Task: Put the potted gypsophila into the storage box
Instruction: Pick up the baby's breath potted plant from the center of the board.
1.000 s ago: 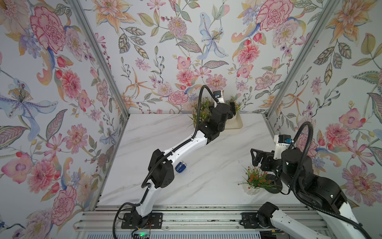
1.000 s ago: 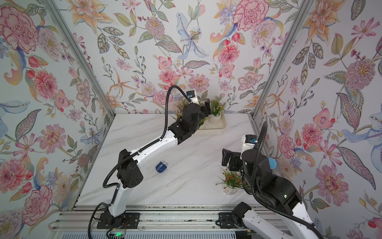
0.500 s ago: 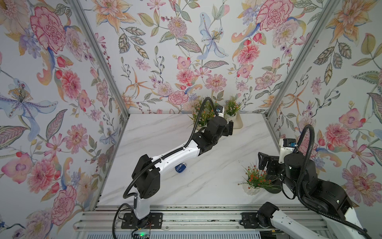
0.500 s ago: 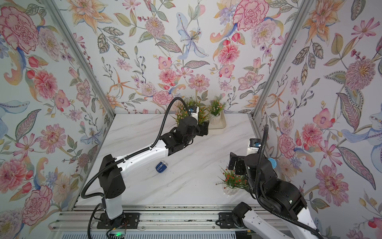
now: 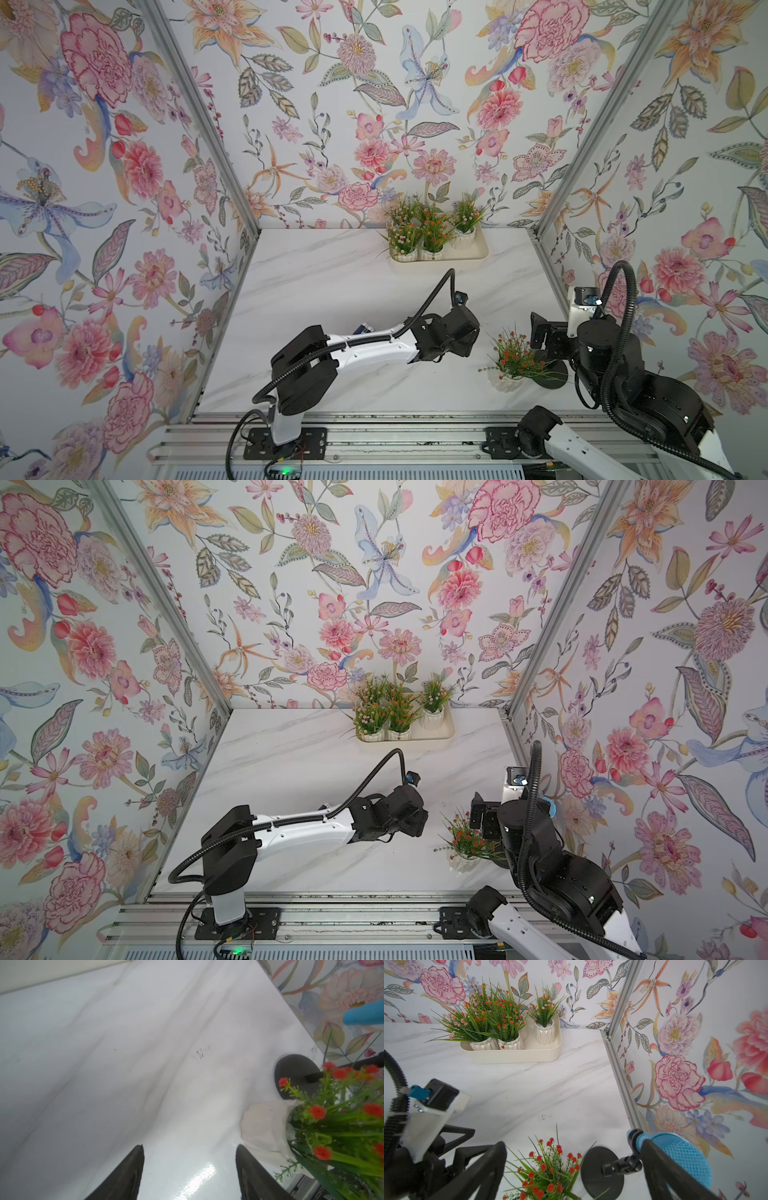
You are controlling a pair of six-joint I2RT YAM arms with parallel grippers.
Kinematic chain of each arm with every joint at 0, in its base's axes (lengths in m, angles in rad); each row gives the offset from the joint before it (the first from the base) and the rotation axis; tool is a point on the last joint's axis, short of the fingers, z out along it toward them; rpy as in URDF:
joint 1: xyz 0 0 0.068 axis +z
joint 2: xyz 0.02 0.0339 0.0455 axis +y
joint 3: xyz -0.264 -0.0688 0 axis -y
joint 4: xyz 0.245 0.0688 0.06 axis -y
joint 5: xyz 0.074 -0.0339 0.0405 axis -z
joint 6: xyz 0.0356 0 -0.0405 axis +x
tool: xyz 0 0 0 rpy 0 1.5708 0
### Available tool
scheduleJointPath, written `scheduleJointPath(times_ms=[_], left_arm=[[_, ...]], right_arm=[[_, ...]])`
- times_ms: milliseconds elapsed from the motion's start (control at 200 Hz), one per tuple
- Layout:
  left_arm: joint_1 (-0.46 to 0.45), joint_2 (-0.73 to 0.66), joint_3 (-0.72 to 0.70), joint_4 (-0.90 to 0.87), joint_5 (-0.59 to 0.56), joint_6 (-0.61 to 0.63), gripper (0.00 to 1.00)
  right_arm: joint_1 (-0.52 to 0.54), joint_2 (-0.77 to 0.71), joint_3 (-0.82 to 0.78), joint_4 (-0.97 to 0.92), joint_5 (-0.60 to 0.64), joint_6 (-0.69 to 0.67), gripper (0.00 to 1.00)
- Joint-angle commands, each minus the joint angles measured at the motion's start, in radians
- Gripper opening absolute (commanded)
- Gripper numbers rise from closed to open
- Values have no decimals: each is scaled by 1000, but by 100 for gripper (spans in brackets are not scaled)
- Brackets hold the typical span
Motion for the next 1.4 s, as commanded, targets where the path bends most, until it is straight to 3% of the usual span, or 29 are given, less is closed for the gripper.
scheduleJointPath(times_ms=[0,325,841,1121,1396], left_arm=[[0,65,37,-6,86,-4,72],[-12,223,258,-49,194,103,71],[-58,291,354,-78,287,156,70],[-71,370,468,-157,224,188,68],[-79,433,557,-258,137,199,60]], right_arm=[[-8,0,-11,-17,12,-1,100],[-8,-52,-30,-19,-34,22,100],[-8,-3,50,-17,-32,-17,100],[-9,8,51,-17,-42,-14,100],[-8,1,52,-18,-25,-22,100]])
